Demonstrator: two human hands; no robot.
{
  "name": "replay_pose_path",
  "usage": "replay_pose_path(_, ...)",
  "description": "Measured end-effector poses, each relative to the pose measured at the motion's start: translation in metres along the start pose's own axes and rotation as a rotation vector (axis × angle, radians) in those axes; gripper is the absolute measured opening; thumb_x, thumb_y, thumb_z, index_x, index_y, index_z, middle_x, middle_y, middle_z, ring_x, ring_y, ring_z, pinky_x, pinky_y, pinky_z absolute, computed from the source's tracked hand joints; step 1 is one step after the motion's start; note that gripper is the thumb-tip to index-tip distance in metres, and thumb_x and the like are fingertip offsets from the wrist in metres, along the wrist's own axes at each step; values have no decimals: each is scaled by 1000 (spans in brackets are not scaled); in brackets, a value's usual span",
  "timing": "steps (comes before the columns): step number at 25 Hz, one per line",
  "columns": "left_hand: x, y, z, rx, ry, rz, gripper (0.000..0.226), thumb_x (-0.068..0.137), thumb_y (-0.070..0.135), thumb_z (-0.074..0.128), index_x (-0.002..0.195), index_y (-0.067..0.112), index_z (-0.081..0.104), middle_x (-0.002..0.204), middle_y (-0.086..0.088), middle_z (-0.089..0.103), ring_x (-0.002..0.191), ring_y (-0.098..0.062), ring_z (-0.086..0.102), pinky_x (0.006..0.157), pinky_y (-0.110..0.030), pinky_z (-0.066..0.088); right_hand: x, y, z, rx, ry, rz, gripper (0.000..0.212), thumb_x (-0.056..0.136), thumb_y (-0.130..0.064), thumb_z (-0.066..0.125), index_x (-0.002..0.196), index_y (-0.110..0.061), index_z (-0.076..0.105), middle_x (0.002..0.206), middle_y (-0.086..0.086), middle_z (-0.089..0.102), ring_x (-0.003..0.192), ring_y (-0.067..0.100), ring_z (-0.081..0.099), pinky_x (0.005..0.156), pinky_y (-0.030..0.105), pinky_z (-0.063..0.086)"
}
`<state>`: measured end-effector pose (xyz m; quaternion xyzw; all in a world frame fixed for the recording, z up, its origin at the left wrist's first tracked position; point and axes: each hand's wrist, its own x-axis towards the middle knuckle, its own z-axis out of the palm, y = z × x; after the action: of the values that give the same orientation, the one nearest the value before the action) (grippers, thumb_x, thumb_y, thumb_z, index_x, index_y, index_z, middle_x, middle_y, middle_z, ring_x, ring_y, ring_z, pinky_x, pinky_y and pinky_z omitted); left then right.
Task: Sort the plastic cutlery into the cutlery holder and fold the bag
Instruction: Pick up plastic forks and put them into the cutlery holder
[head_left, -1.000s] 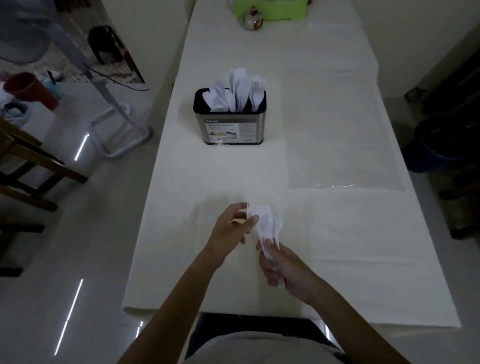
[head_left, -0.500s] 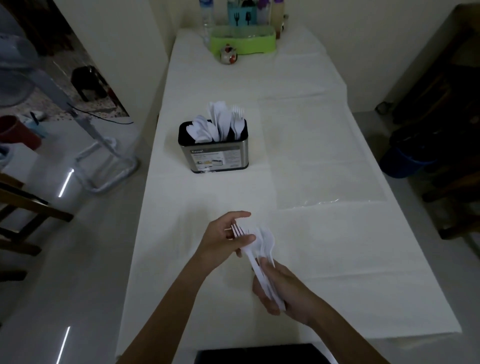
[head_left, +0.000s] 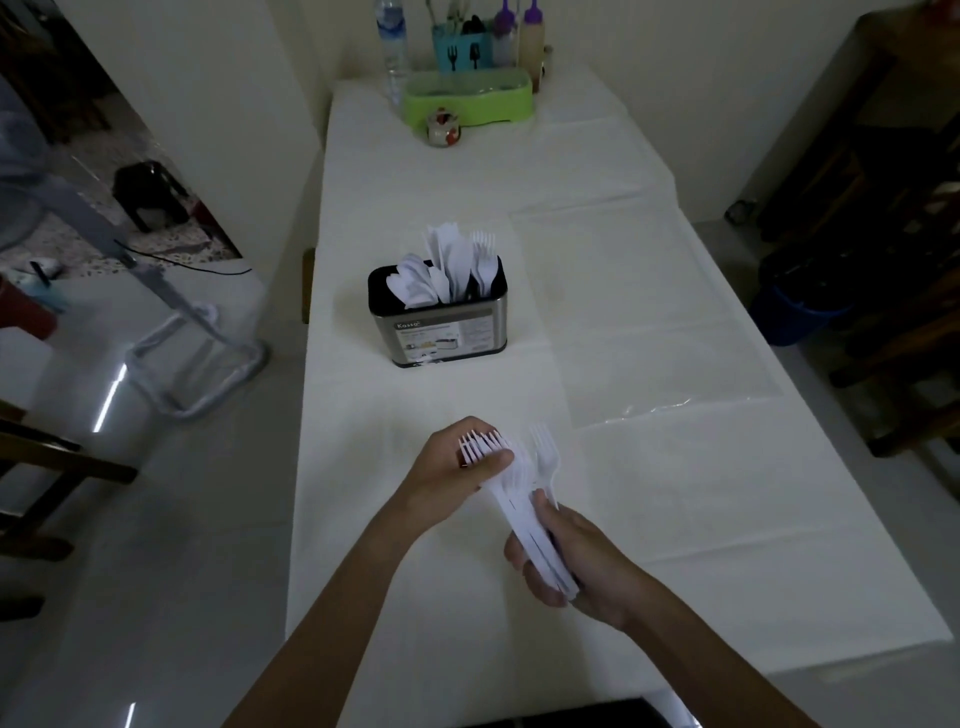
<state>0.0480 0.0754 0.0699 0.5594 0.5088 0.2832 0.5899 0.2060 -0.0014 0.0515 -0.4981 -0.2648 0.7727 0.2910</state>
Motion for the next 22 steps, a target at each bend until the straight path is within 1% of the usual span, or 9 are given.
replay_pose_path(2, -1, 4, -11, 4, -35, 22, 9, 86, 9, 65, 85, 15, 58, 73, 3, 55, 61, -1, 50, 55, -16, 44, 4, -3, 9, 88, -26, 42, 42, 85, -60, 41, 80, -24, 60, 57, -11, 54, 43, 1, 45, 43, 14, 34)
replay_pose_path(5, 1, 8, -28, 92, -95, 79, 10, 86, 11, 65, 90, 17, 57, 83, 4, 58, 71, -1, 54, 63, -14, 45, 7, -14, 28, 200, -231, 106, 54, 89, -63, 26, 87, -16, 52, 48, -4, 37, 31, 4, 31, 34, 13, 24)
replay_pose_path(7, 2, 9, -37, 173, -110, 118, 13, 87, 14, 64, 96, 15, 56, 89, 3, 57, 77, -3, 54, 66, -11, 43, 9, -19, 38, 187, -283, 133, 49, 86, -64, 30, 82, -18, 46, 47, -5, 27, 30, 3, 23, 33, 11, 20)
replay_pose_path(11, -1, 16, -51, 43, -160, 82, 23, 89, 14, 61, 106, 14, 46, 80, 2, 53, 59, -3, 48, 47, -16, 39, 16, -29, 48, 71, -297, 130, 35, 86, -55, 46, 77, -21, 42, 46, -8, 26, 30, 2, 21, 33, 10, 21)
replay_pose_path(13, -1, 17, -57, -16, -187, 63, 30, 89, 14, 61, 112, 23, 44, 80, 1, 51, 60, -7, 47, 45, -19, 37, 18, -29, 53, 25, -294, 105, 32, 89, -50, 47, 81, -20, 44, 45, -7, 30, 31, 4, 26, 34, 12, 27)
replay_pose_path(15, 1, 16, -62, -2, -196, 58, 23, 89, 15, 61, 108, 26, 53, 79, 3, 51, 62, -8, 46, 44, -18, 36, 18, -26, 58, -101, -210, -36, 27, 96, -38, 46, 93, -11, 45, 50, -1, 44, 39, 12, 43, 44, 21, 43)
replay_pose_path(17, 7, 15, -66, 31, -200, 60, 11, 90, 15, 61, 99, 22, 59, 78, 5, 56, 63, -8, 48, 44, -17, 35, 17, -26, 59, -227, -71, -187, 24, 99, -27, 45, 108, -4, 46, 68, 6, 61, 63, 21, 61, 67, 29, 53)
replay_pose_path(19, 13, 16, -68, 93, -217, 91, 7, 89, 17, 61, 95, 20, 59, 78, 6, 57, 64, -7, 50, 46, -16, 37, 17, -33, 57, -324, -22, -215, 25, 100, -26, 42, 115, -8, 48, 87, 5, 68, 86, 18, 66, 83, 26, 51)
replay_pose_path(22, 20, 23, -62, 190, -252, 208, 12, 89, 17, 62, 99, 20, 57, 81, 8, 58, 63, -4, 50, 52, -11, 37, 23, -46, 58, -489, -123, -106, 24, 101, -31, 37, 110, -17, 55, 94, -3, 65, 93, 9, 60, 85, 18, 45)
